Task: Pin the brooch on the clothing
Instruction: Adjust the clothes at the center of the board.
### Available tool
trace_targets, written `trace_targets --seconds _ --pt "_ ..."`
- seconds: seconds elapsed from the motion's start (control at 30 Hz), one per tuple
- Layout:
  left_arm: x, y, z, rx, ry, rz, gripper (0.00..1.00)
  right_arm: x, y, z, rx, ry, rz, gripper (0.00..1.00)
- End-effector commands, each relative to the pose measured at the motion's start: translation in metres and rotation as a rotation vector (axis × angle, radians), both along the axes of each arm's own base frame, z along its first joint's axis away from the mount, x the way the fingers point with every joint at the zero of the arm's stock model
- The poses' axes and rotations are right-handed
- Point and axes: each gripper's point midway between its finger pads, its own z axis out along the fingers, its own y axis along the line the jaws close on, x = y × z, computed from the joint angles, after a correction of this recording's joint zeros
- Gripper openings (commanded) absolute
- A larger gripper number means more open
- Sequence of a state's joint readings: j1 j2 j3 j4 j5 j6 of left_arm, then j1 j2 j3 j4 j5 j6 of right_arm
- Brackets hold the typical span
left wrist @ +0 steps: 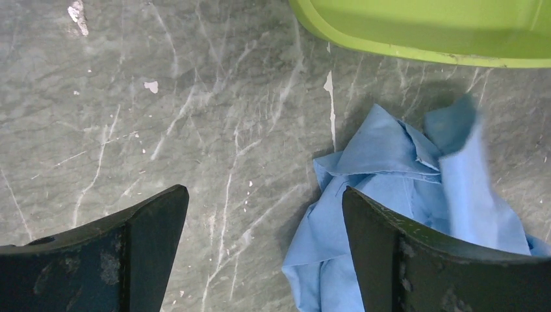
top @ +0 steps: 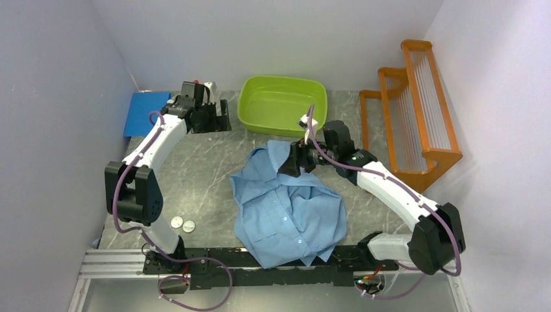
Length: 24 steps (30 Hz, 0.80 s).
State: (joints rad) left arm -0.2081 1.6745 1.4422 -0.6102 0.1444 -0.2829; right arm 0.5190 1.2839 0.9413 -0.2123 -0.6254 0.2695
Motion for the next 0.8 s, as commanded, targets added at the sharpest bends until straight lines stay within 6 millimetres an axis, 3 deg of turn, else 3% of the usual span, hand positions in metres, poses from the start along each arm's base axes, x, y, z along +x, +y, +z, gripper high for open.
trace_targets --seconds 0.0,0.17,0.4,0.53,0.77 --pt "0.006 0.007 0.021 0.014 -0.070 0.041 0.94 0.007 -0.019 0.016 -0.022 -0.159 -0.072 0.80" --pt "0.010 0.001 0.007 0.003 -0.034 0.023 0.94 0.016 -0.029 0.020 -0.015 -0.174 -0.174 0.86" --pt "0.016 -0.007 -0.008 -0.018 0.015 -0.003 0.93 0.048 -0.054 -0.007 -0.020 -0.034 -0.361 0.86" --pt "0.015 -0.011 -0.006 -0.032 0.009 -0.026 0.93 0.081 -0.079 -0.032 -0.014 0.110 -0.454 0.86" --pt "0.021 -0.012 -0.005 -0.038 0.003 -0.024 0.92 0.103 -0.091 -0.051 -0.056 0.132 -0.512 0.91"
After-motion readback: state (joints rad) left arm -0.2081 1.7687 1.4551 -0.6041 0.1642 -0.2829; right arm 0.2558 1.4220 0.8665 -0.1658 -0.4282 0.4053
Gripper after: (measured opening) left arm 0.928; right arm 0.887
